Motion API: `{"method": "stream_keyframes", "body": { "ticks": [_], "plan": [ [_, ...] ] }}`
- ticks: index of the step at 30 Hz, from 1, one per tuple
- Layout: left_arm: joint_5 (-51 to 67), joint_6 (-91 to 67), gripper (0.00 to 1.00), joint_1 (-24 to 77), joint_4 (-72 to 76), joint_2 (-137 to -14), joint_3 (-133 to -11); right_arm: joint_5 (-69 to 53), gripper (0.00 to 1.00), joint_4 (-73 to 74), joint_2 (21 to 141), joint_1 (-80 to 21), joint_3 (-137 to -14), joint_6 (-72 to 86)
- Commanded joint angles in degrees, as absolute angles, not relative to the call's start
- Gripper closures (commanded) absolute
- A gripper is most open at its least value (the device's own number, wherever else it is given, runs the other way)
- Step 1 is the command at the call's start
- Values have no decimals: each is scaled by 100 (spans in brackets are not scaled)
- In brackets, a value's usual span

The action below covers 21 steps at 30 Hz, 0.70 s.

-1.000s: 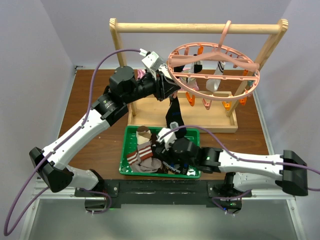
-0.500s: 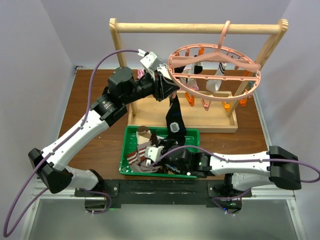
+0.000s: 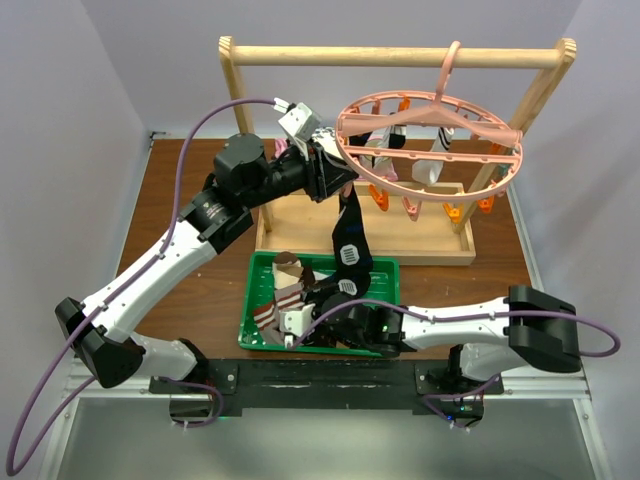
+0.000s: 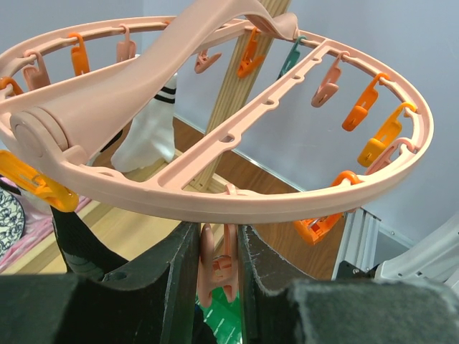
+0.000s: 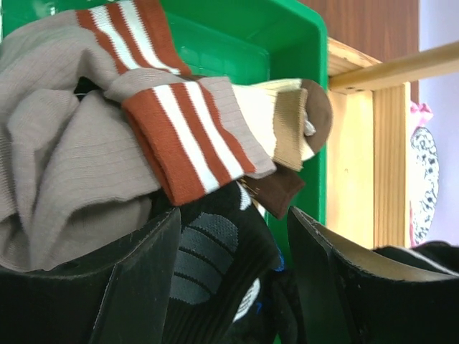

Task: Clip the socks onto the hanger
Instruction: Pick up the sock from the bin.

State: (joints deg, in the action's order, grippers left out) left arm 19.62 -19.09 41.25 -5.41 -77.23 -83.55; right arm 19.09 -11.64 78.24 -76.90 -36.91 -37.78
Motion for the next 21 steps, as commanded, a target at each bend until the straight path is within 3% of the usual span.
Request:
{"method": "stream_keyframes", "body": {
  "ticks": [1, 21],
  "plan": [
    [2065, -2021, 100, 4087, -369, -7559, -8367, 1679, 35, -1432, 8050, -7699, -3885, -4043],
    [2083, -2039, 100, 4078, -308, -7479, -8121, 1380, 39, -1388, 8173, -7787, -4280, -4122]
  ]
}}
